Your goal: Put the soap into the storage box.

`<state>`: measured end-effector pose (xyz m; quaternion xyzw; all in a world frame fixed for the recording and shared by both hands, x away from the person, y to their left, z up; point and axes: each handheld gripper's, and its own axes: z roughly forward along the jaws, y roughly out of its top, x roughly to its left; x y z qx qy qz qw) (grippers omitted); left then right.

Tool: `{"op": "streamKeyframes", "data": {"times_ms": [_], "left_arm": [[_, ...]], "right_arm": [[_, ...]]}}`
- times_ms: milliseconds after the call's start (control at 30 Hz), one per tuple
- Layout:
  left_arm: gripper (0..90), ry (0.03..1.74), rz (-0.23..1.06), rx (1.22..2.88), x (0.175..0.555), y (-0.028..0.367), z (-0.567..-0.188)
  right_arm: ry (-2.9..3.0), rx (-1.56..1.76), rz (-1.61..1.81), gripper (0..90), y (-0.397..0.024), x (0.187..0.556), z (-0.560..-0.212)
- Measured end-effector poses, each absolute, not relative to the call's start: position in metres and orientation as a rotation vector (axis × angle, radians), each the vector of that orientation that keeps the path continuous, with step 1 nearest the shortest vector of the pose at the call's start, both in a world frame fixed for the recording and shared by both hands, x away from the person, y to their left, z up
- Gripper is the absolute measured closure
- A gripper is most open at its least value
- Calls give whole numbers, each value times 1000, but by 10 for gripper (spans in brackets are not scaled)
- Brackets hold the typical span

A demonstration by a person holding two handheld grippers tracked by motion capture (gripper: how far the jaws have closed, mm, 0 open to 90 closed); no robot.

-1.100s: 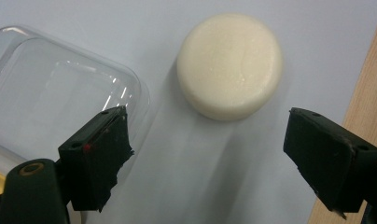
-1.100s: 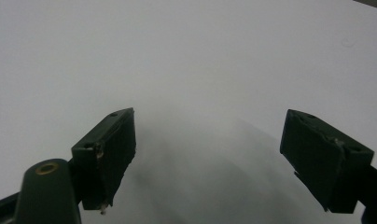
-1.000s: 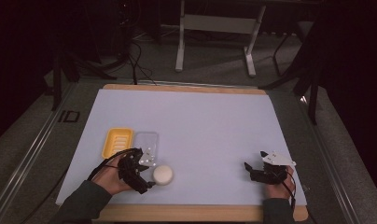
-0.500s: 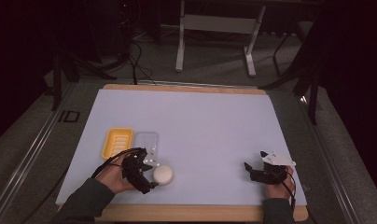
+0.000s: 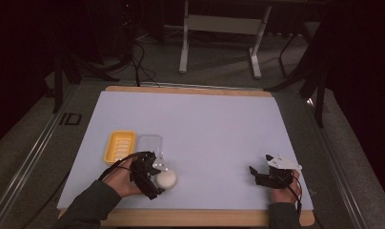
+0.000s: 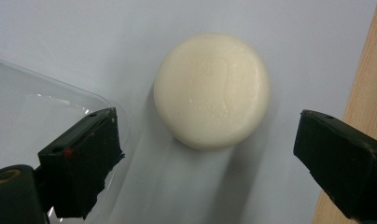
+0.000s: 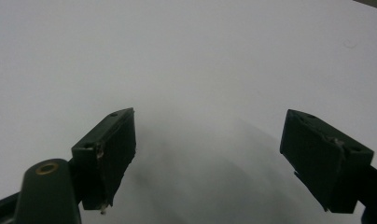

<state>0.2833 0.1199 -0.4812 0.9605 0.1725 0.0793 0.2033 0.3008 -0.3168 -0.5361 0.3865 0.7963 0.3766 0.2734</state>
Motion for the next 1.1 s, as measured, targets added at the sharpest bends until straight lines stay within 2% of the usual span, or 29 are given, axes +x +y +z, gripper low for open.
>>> {"op": "streamKeyframes", "data": {"times_ms": [1100], "left_arm": [[77, 417, 161, 2765, 296, 101, -493]], "right_arm": [[2144, 1040, 1015, 179, -317, 301, -536]]}}
